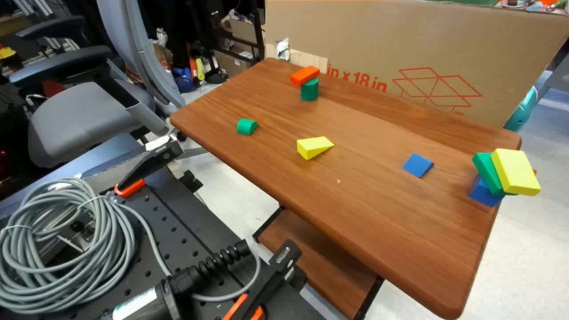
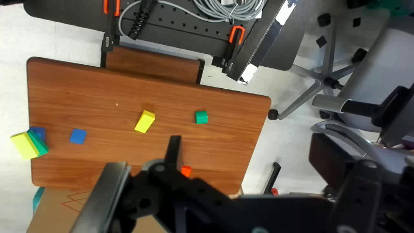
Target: Remove the yellow bar from the toy tower and put it on the table
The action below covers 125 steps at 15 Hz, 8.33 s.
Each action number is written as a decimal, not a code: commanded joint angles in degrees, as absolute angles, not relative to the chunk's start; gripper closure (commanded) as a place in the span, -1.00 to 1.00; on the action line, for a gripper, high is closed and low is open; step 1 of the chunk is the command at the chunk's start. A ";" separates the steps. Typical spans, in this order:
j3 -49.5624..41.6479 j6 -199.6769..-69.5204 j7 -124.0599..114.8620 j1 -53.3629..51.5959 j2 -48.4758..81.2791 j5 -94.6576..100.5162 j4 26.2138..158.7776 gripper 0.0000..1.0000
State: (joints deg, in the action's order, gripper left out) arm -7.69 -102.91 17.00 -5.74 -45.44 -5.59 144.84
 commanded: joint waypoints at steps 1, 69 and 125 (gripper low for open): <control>-7.19 -102.74 17.36 -5.08 -45.32 -5.97 144.68 -1.00; -7.00 -135.95 41.41 20.18 38.12 -5.29 95.52 -1.00; 0.29 -154.34 52.25 23.17 20.98 0.62 118.98 0.80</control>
